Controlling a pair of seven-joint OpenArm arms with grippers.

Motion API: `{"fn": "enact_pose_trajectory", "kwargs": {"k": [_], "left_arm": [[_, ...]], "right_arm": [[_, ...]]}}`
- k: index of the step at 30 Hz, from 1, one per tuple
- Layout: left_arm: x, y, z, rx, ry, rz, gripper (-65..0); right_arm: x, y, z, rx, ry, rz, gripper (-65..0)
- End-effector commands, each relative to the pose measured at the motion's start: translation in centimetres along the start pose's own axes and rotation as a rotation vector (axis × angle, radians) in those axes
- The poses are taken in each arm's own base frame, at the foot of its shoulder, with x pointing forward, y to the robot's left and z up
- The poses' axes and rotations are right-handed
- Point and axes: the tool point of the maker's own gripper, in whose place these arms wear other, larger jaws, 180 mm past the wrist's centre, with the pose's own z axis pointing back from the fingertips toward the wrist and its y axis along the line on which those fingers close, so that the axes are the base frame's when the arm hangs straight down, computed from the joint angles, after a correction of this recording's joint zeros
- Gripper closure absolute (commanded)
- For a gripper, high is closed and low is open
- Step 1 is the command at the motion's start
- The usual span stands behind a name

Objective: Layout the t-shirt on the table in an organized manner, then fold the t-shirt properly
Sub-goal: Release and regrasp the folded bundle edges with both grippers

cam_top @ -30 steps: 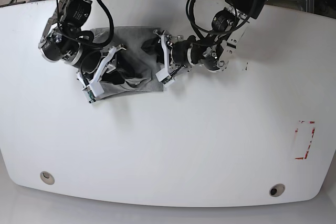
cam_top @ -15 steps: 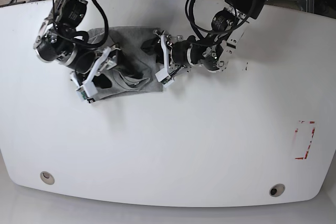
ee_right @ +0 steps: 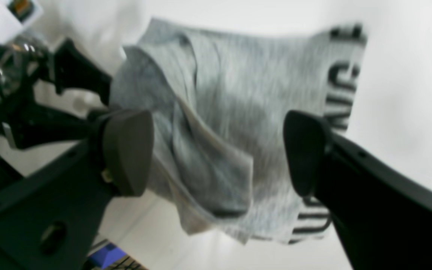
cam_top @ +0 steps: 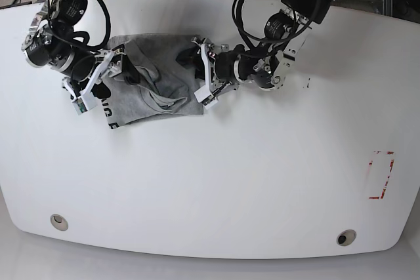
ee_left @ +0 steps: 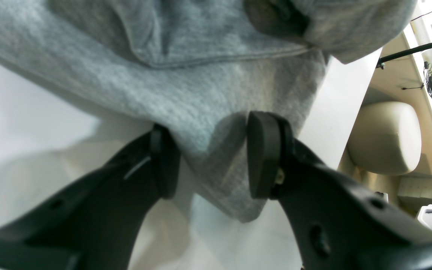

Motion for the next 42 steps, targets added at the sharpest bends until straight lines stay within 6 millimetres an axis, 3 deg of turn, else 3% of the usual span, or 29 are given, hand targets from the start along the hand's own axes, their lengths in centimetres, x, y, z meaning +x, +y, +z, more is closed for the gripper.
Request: {"fn": "enact_pose_trajectory", "kwargs": {"k": [1,9,15,17,22,25,42], "left_arm": [[2.0,-0.3,0.4,-0.012,-0.054,-0.018,-25.4],[2.5,0.1,0.6,-0.005,-0.060,-0.029,-25.4],[2.5,0.1,0.6,-0.005,-0.060,-0.029,-25.4],[2.5,0.1,0.6,-0.005,-0.060,-0.029,-25.4],[2.6,0.1,0.6,-0.005,-0.061,-0.030,-25.4],[2.6,0.1,0.6,-0.005,-0.061,-0.030,-25.4],[2.7,-0.2,0.5,-0.010,-0.063,-0.031,-25.4]], "right_arm": [[0.4,0.4,0.4,0.010,-0.027,0.012,-52.3],[-1.7,1.8,-0.3,0.047,-0.002,-0.045,-52.3],[-1.8,2.6,-0.8,0.065,-0.012,-0.067,-49.8],[-1.8,2.8,-0.9,0.072,-0.017,-0.074,-43.9],[-1.6,3.5,-1.3,0.087,-0.031,-0.090,-16.8],[-1.4,3.9,-1.6,0.099,-0.033,-0.087,-7.1],[-0.6,8.4,-3.7,0.221,-0.050,-0.086,-5.2]]}}
